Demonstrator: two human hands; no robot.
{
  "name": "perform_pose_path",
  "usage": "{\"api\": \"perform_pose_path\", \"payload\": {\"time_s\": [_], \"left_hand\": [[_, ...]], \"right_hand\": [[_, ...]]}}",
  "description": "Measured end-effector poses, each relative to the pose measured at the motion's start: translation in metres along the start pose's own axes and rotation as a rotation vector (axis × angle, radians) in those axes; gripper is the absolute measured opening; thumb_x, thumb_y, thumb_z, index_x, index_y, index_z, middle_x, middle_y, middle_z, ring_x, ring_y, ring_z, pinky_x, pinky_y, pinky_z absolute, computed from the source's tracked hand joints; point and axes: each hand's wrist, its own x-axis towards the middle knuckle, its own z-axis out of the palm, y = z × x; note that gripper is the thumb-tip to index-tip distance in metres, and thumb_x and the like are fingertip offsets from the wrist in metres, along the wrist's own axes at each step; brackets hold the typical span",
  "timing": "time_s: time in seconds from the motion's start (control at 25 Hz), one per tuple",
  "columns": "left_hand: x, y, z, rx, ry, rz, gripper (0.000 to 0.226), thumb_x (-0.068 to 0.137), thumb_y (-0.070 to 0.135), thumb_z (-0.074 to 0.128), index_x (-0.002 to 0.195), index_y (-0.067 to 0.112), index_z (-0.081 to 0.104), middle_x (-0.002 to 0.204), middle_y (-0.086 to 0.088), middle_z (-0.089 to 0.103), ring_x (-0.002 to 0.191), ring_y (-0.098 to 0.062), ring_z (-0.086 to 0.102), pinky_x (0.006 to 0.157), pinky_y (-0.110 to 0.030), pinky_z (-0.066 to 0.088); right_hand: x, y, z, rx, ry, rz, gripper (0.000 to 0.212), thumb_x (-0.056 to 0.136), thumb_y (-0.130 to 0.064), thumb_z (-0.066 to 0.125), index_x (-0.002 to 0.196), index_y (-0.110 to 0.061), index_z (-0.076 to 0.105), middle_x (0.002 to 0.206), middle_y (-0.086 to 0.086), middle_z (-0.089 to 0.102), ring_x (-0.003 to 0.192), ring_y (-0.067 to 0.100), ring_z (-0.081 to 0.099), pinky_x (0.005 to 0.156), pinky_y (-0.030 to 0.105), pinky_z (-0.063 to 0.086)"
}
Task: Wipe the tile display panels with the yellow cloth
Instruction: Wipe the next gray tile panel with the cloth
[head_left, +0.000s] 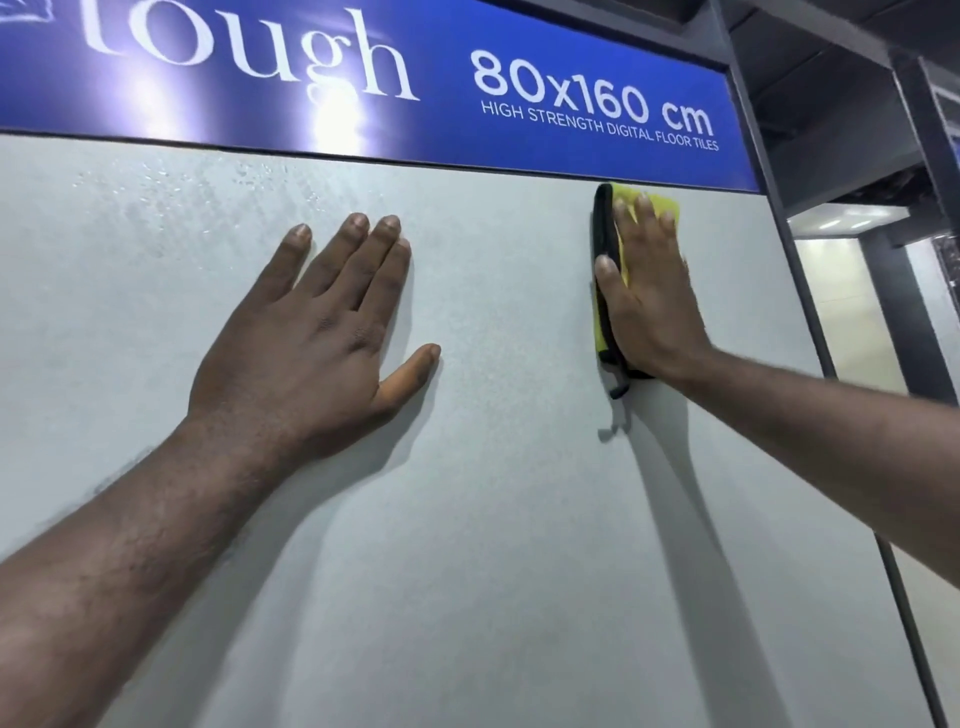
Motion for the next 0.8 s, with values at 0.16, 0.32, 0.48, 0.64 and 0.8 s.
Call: {"api": "perform_pose_path", "payload": {"time_s": [0.16, 0.32, 0.48, 0.64, 0.8], "left_hand": [[0.001, 0.0, 0.0, 0.006, 0.01, -0.015, 0.091, 0.106, 0.069, 0.023, 0.171, 0.005, 0.025, 0.18, -0.01, 0.019, 0.166, -0.026, 0.019, 0.135, -0.054, 0.014], [-0.002, 0.0, 0.001, 0.017, 0.008, -0.017, 0.091, 0.106, 0.069, 0.021, 0.171, 0.006, 0.024, 0.18, -0.009, 0.019, 0.167, -0.026, 0.018, 0.136, -0.053, 0.012], [-0.001, -0.001, -0.001, 0.001, -0.01, -0.004, 0.091, 0.106, 0.069, 0.022, 0.171, 0.006, 0.024, 0.18, -0.008, 0.018, 0.167, -0.025, 0.018, 0.136, -0.052, 0.013], [-0.017, -0.016, -0.006, -0.039, 0.008, 0.033, 0.089, 0.105, 0.069, 0.027, 0.171, 0.008, 0.028, 0.18, -0.007, 0.022, 0.166, -0.024, 0.022, 0.135, -0.05, 0.017], [-0.035, -0.051, -0.018, -0.026, -0.011, 0.135, 0.09, 0.106, 0.071, 0.026, 0.171, 0.009, 0.029, 0.179, -0.005, 0.023, 0.166, -0.022, 0.022, 0.135, -0.048, 0.018]], "right_hand": [[-0.034, -0.03, 0.011, -0.052, -0.076, -0.338, 0.065, 0.112, -0.042, 0.035, 0.171, -0.031, 0.011, 0.178, -0.013, -0.005, 0.164, 0.012, -0.011, 0.132, 0.041, 0.002], [-0.037, 0.0, 0.004, -0.056, -0.064, -0.246, 0.065, 0.111, -0.048, 0.031, 0.171, -0.033, 0.009, 0.178, -0.012, -0.005, 0.164, 0.011, -0.011, 0.132, 0.054, 0.008], [-0.002, -0.039, 0.007, 0.008, -0.036, -0.098, 0.066, 0.11, -0.049, 0.028, 0.171, -0.033, 0.006, 0.178, -0.011, -0.007, 0.163, 0.013, -0.013, 0.132, 0.051, 0.002], [-0.059, -0.031, 0.01, -0.055, -0.122, -0.289, 0.066, 0.111, -0.047, 0.033, 0.17, -0.035, 0.007, 0.177, -0.017, -0.008, 0.162, 0.008, -0.013, 0.132, 0.045, 0.003], [-0.026, -0.067, 0.011, 0.024, -0.012, 0.051, 0.07, 0.106, -0.056, 0.023, 0.171, -0.032, 0.006, 0.178, -0.01, -0.006, 0.163, 0.014, -0.013, 0.132, 0.054, 0.005]]}}
